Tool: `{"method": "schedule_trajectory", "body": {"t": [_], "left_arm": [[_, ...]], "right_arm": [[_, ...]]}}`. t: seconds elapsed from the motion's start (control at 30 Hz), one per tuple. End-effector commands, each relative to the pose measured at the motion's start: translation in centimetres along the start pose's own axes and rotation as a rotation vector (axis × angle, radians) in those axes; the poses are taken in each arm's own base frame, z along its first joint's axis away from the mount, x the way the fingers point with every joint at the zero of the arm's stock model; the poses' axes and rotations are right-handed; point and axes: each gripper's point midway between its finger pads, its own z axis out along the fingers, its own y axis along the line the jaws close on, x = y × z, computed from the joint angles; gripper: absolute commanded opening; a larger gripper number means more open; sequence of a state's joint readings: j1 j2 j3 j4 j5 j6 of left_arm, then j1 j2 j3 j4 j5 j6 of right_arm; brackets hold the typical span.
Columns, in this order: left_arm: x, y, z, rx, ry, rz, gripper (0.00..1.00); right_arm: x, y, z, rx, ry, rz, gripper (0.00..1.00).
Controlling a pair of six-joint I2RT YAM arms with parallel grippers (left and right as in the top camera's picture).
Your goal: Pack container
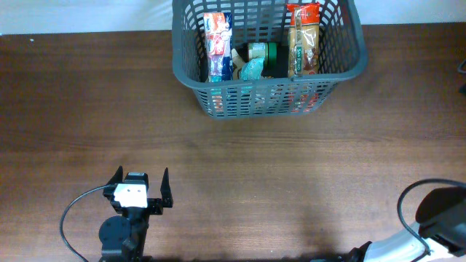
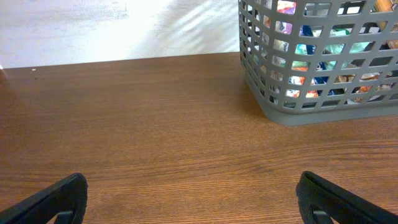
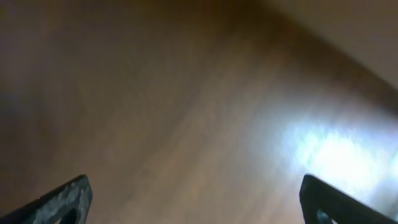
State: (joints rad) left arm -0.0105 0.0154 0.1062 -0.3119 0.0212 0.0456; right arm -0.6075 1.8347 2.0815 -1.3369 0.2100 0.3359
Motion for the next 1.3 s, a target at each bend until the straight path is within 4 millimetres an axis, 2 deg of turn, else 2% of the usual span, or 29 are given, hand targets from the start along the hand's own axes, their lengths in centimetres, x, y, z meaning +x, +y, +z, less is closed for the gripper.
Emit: {"method": "schedule_trajectory", "body": {"t": [0.0,0.03,0.07,0.13,0.27,0.33,0.53,0.7,1.1,1.27], "left_arm": [[0.3,0.3,0.1,-0.015,0.000,0.015,0.99],[0.3,0.3,0.1,-0.015,0.000,0.015,0.99],[0.3,0.3,0.1,-0.015,0.000,0.015,0.99],[0.3,0.3,0.1,-0.015,0.000,0.015,0.99],[0.3,0.3,0.1,-0.015,0.000,0.015,0.99],[0.3,0.3,0.1,-0.015,0.000,0.015,0.99],[0.3,0.3,0.1,-0.015,0.000,0.015,0.99],[0.3,0.3,0.1,-0.015,0.000,0.015,0.99],[0.3,0.3,0.1,-0.015,0.000,0.015,0.99],[0.3,0.3,0.1,-0.015,0.000,0.015,0.99]], "right_arm": [[-2.1,0.0,-5.4,-0.084,-0.171,0.043,0.99],[-2.5,0.2,-6.2,-0.100,-0.200,0.046,0.99],[-3.0,0.5,-8.0,-0.134,-0.261,0.051,0.99],[-3.3,0.9,-9.7,-0.163,-0.316,0.050,0.99],[-3.0,2.2,-13.1,-0.235,-0.442,0.001,0.99],[-2.2,2.8,-14.2,-0.270,-0.482,-0.012,0.99],[2.2,4.0,-16.5,-0.377,-0.564,-0.056,0.99],[5.6,3.3,-17.6,-0.441,-0.625,-0.066,0.99],[10.8,-0.5,-22.0,-0.580,-0.834,-0.027,0.99],[13.0,-0.8,-23.2,-0.664,-0.908,-0.043,0.99]]}}
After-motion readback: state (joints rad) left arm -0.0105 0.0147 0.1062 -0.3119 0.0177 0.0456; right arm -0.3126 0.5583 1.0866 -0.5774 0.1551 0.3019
